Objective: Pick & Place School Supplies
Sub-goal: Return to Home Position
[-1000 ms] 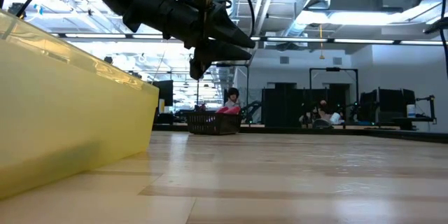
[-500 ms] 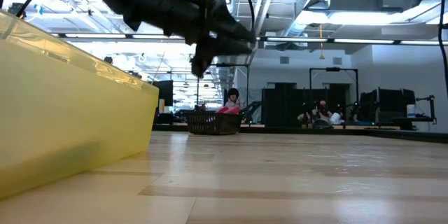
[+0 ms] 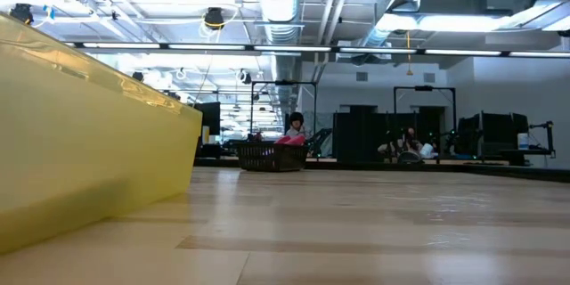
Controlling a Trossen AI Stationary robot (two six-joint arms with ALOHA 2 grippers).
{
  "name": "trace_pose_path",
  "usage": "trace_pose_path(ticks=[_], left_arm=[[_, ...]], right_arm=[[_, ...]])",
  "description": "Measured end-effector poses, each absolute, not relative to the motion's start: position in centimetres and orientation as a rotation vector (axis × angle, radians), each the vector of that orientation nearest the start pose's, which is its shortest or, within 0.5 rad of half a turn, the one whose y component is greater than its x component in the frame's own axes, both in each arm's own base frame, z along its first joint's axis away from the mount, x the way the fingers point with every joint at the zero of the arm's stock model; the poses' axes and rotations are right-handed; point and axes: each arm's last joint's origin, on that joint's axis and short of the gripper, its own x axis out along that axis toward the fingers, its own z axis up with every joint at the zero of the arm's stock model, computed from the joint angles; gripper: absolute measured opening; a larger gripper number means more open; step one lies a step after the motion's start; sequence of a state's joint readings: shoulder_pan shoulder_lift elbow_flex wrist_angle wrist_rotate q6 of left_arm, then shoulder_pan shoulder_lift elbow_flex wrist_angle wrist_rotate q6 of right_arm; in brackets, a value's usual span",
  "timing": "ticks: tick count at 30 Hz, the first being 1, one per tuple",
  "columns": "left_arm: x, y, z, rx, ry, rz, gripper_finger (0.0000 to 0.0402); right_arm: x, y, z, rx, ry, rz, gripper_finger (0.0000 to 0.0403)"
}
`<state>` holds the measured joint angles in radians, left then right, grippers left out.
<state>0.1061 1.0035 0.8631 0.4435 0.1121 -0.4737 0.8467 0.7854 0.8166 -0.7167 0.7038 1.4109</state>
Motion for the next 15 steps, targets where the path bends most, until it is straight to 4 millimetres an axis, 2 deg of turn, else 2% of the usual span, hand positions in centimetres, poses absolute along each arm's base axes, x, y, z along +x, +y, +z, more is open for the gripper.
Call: trace_pose_path(ticks=[2, 4, 6, 9, 10, 12, 15], left_arm=[[19.1, 2.0, 39.9, -0.396, -0.397, -0.084, 0.0095], [16.0, 1.7, 41.3, -0.378, -0.493, -0.096, 0.0095], [13.1, 1.4, 42.3, -0.365, -0.581, -0.113, 0.0095], [9.3, 0.8, 43.1, -0.354, -0.684, -0.159, 0.0095], [8.2, 0.5, 43.4, -0.359, -0.709, -0.199, 0.0095], [6.3, 0.1, 43.6, -0.376, -0.743, -0.278, 0.0095], [4.9, -0.3, 43.7, -0.369, -0.759, -0.352, 0.0095]], right_arm=[[10.6, 8.9, 32.3, 0.866, 0.361, -0.202, 0.0222], [10.1, 8.2, 34.1, 0.756, 0.318, -0.153, 0.0221], [9.6, 7.7, 35.1, 0.586, 0.307, -0.097, 0.0221], [9.4, 7.8, 36.2, 0.592, 0.280, 0.004, 0.0221], [9.4, 8.0, 36.7, 0.547, 0.244, 0.042, 0.0221], [9.7, 8.8, 38.0, 0.401, 0.122, 0.126, 0.0221], [9.1, 8.8, 39.7, 0.171, -0.030, 0.191, 0.0221]])
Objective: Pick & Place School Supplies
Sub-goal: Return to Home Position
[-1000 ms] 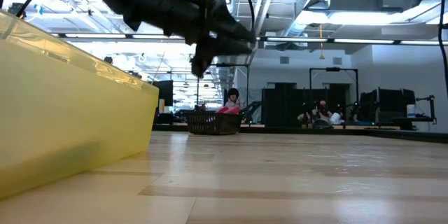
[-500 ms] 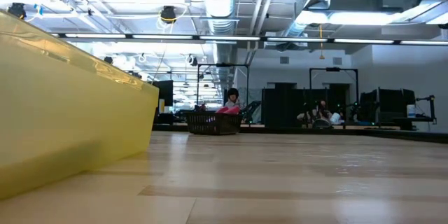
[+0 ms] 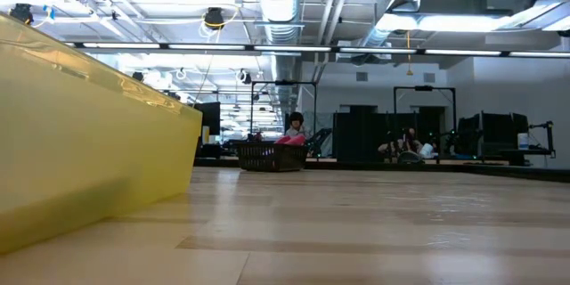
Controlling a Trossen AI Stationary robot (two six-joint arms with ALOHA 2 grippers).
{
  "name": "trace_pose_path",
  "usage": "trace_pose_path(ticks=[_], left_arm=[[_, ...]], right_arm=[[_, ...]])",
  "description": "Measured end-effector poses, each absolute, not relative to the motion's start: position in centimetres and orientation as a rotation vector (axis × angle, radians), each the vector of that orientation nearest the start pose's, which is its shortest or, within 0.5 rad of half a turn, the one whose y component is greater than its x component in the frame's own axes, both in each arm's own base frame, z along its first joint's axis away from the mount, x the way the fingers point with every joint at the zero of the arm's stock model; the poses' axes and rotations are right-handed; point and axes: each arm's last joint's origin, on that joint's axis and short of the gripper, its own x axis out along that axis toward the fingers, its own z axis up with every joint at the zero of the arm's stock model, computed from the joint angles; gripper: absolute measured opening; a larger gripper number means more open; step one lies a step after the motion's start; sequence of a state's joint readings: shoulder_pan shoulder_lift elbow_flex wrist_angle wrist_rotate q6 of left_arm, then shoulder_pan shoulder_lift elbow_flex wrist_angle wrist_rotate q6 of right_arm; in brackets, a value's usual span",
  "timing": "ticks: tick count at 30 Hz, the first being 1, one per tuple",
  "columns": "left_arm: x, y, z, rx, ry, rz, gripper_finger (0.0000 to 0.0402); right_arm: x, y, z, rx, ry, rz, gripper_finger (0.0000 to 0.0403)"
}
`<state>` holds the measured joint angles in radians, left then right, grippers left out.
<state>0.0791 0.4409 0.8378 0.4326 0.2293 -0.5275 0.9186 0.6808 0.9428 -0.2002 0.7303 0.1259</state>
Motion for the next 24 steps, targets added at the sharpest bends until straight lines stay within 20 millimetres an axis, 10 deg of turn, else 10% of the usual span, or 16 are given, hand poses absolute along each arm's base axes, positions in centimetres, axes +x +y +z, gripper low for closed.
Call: trace_pose_path(ticks=[7, 13, 24], left_arm=[[6.6, -0.8, 42.5, -0.239, -0.561, -0.480, 0.0095], [8.4, 0.4, 40.0, -0.206, -0.349, -0.046, 0.0095], [5.3, 1.2, 39.3, -0.080, -0.353, 0.245, 0.0095]], right_arm=[[5.6, 5.5, 42.2, 0.100, -0.292, 0.438, 0.0221], [5.3, 5.2, 41.8, 0.006, -0.291, 0.463, 0.0221], [1.9, 0.2, 35.0, 0.120, -0.299, 0.342, 0.0221]])
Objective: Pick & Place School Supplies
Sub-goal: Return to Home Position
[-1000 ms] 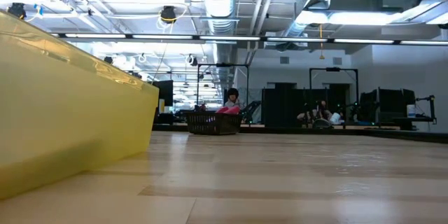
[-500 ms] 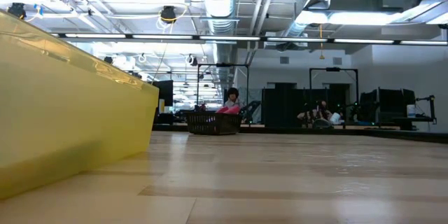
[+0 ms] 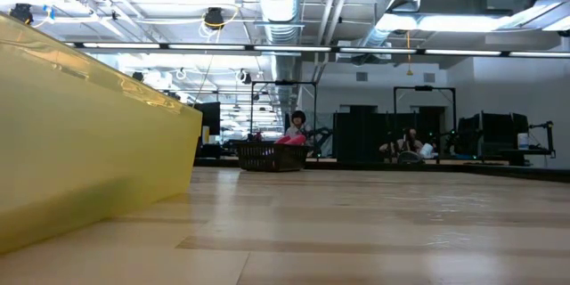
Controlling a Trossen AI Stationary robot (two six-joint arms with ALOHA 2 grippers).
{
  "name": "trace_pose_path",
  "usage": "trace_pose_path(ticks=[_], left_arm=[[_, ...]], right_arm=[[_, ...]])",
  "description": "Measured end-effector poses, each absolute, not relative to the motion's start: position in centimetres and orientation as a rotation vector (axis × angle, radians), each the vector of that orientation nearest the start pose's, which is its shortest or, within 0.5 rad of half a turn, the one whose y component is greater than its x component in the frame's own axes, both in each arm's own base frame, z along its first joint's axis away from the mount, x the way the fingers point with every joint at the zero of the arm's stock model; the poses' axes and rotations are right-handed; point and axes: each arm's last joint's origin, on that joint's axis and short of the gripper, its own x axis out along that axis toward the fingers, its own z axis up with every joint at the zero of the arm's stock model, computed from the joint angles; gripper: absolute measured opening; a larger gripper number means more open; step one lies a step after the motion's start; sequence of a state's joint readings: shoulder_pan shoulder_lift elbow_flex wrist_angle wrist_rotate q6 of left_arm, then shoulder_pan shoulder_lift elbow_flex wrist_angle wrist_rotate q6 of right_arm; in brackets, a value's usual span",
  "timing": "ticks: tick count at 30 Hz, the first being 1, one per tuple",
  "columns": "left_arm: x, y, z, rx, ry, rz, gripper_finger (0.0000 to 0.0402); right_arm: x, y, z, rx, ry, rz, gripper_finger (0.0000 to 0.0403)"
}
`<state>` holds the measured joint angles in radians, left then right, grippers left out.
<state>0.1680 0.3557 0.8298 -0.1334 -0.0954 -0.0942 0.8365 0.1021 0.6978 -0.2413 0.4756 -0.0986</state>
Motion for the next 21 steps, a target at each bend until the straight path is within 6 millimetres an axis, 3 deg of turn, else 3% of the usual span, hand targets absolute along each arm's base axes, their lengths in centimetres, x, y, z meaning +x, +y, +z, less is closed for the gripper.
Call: trace_pose_path(ticks=[3, 5, 8, 10, 16, 21], left_arm=[[3.8, 0.9, 37.7, -0.102, -0.373, 0.242, 0.0095], [2.9, 0.8, 36.1, -0.127, -0.394, 0.233, 0.0095], [2.5, 0.7, 32.6, -0.185, -0.388, 0.229, 0.0095], [3.3, 0.9, 30.6, -0.230, -0.380, 0.243, 0.0095], [6.6, 1.5, 26.5, -0.290, -0.243, 0.271, 0.0095], [6.9, 1.5, 25.0, -0.328, -0.295, 0.230, 0.0095]], right_arm=[[2.1, 0.1, 32.3, 0.144, -0.303, 0.287, 0.0221], [2.7, 0.4, 30.7, 0.085, -0.189, 0.180, 0.0221], [3.0, 0.6, 30.2, 0.190, -0.180, 0.179, 0.0221], [3.3, 0.9, 29.3, 0.176, -0.126, 0.175, 0.0221], [3.2, 1.0, 29.8, 0.264, -0.147, 0.231, 0.0221], [2.7, 0.5, 30.5, 0.254, -0.157, 0.230, 0.0221]])
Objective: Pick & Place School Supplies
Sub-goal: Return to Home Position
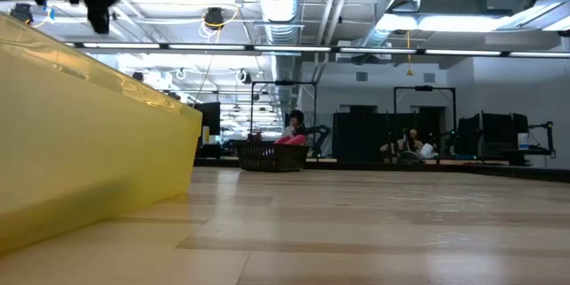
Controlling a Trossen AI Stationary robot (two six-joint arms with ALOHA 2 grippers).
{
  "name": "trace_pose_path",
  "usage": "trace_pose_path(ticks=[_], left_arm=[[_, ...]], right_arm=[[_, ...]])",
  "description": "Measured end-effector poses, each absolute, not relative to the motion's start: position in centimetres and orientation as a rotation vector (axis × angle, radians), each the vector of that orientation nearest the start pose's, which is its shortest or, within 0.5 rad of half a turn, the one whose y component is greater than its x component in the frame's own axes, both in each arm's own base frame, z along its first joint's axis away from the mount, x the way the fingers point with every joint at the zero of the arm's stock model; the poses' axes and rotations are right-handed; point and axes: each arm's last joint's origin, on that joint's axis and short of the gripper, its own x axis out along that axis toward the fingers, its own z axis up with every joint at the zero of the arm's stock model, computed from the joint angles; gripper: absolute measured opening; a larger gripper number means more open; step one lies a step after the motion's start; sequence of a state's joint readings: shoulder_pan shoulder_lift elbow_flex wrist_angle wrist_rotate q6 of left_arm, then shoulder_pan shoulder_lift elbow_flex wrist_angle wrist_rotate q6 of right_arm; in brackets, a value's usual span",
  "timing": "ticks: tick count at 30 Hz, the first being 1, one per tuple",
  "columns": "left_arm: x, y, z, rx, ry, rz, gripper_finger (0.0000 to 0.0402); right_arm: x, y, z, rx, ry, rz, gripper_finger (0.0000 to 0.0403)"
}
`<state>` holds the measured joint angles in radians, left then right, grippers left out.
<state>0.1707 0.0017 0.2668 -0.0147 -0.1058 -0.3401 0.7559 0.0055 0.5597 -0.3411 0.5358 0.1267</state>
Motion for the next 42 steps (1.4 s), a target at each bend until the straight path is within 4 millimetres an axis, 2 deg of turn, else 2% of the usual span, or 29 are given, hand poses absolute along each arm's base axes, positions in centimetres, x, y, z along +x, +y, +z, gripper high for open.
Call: trace_pose_path(ticks=[6, 10, 17, 21, 23, 27, 30, 39, 42], left_arm=[[7.8, 1.5, 22.8, -0.369, -0.218, 0.202, 0.0095], [8.3, 1.6, 21.5, -0.374, -0.229, 0.199, 0.0095], [9.5, 1.8, 17.6, -0.469, -0.164, 0.193, 0.0095], [9.6, 1.7, 17.6, -0.453, -0.158, 0.163, 0.0095], [9.6, 1.7, 17.6, -0.444, -0.149, 0.166, 0.0095], [9.6, 1.7, 17.6, -0.446, -0.151, 0.165, 0.0095], [9.6, 1.7, 17.6, -0.465, -0.152, 0.163, 0.0095], [9.7, 1.7, 17.3, -0.470, -0.120, 0.170, 0.0095], [9.8, 1.7, 17.0, -0.398, -0.080, 0.151, 0.0095]], right_arm=[[2.7, 0.4, 29.9, 0.245, -0.105, 0.192, 0.0221], [3.2, 0.6, 28.6, 0.253, -0.029, 0.100, 0.0221], [3.8, 0.7, 26.6, 0.326, 0.058, -0.033, 0.0221], [5.4, 1.9, 23.5, 0.389, 0.079, -0.068, 0.0221], [6.4, 2.8, 21.1, 0.426, 0.081, -0.073, 0.0221], [8.1, 4.0, 17.3, 0.541, -0.032, -0.056, 0.0221], [8.3, 4.1, 17.6, 0.566, -0.093, -0.014, 0.0221], [8.9, 3.4, 17.3, 0.488, -0.058, 0.052, 0.0221], [9.0, 3.3, 17.2, 0.417, -0.036, 0.125, 0.0221]])
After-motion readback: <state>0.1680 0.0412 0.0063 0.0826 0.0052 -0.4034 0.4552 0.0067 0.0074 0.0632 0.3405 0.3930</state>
